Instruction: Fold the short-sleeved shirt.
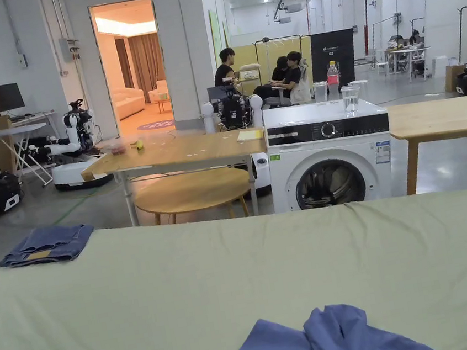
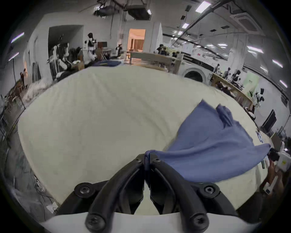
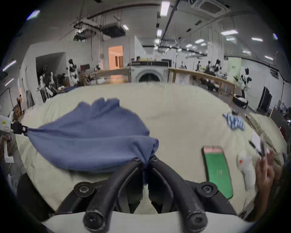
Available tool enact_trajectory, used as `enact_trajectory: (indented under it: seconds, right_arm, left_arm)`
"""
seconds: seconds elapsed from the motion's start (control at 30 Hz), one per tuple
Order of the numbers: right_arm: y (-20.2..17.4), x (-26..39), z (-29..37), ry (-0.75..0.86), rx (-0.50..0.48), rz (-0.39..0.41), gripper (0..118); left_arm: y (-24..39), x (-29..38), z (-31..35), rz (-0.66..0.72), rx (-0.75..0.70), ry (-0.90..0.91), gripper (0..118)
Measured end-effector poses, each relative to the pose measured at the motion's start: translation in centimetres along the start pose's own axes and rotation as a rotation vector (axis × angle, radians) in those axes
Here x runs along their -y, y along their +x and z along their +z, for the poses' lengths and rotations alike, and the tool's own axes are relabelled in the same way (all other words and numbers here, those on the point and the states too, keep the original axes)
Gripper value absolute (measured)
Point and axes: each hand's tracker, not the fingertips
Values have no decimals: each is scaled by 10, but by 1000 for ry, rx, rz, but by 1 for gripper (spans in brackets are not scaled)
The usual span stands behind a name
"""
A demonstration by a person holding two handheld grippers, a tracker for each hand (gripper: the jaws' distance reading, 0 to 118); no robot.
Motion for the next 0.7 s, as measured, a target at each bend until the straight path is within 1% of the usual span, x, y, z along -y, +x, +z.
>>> enact_trajectory:
  seconds: [0.03, 0.07, 0.1, 0.13, 0.17, 0.2, 0.23, 0.27, 0.3, 0.33, 0.4, 0.43, 0.47, 0.5, 0.53, 0.57, 0.6, 0.67, 0.7]
  right_arm:
    - [-1, 3, -1, -8, 0, -4, 6]
    - [0, 1, 1, -14, -6, -11, 27]
    - [-1, -4, 4, -28, -32, -10, 56]
    - [-4, -13, 10, -31, -27, 5, 87]
    - [-11, -24, 19, -11, -2, 52, 108]
    - [-18, -34, 29, 42, 2, 90, 111]
    - [-32, -51, 46, 120, 2, 116, 111]
    - [-44, -67, 55, 161, -1, 123, 111]
    - [-54, -81, 60, 178, -16, 114, 111]
    - [-68, -96, 65, 195, -55, 91, 111]
    - [-92, -115, 70, 220, -116, 69, 109]
    - [-105, -123, 70, 214, -120, 70, 101]
    - [-116, -128, 70, 210, -117, 73, 62]
    - [-125, -128, 67, 223, -127, 85, 16]
    - [-137, -129, 65, 234, -114, 104, 16]
    - [-145, -128, 60, 241, -79, 119, 3]
    - [-150, -125, 57, 276, -54, 127, 0]
    - [-154, -123, 48, 219, -164, 101, 0]
    - [-157, -122, 45, 203, -162, 101, 0]
  left_arm:
    - [-5, -1, -5, -10, 3, 5, 0]
    - [0, -4, 0, -48, -6, 20, 11]
    - [5, -9, 6, -91, -23, 31, 35]
    - [12, -18, 15, -137, -42, 50, 73]
    - [20, -26, 25, -166, -22, 82, 107]
    - [30, -36, 36, -197, 2, 126, 115]
    - [43, -47, 48, -233, 11, 189, 114]
    - [58, -57, 57, -263, 9, 220, 114]
    - [70, -64, 63, -283, 12, 233, 114]
    - [83, -75, 66, -306, 27, 253, 114]
    - [101, -89, 66, -312, 44, 258, 113]
    - [110, -91, 61, -306, 65, 251, 104]
    - [113, -94, 58, -292, 87, 223, 63]
    - [114, -95, 56, -288, 88, 224, 17]
    - [115, -94, 54, -295, 80, 220, 17]
    - [116, -86, 52, -314, 25, 216, 4]
    - [112, -82, 53, -320, -1, 224, 0]
    - [91, -80, 54, -279, 67, 167, 0]
    - [82, -74, 55, -267, 52, 161, 0]
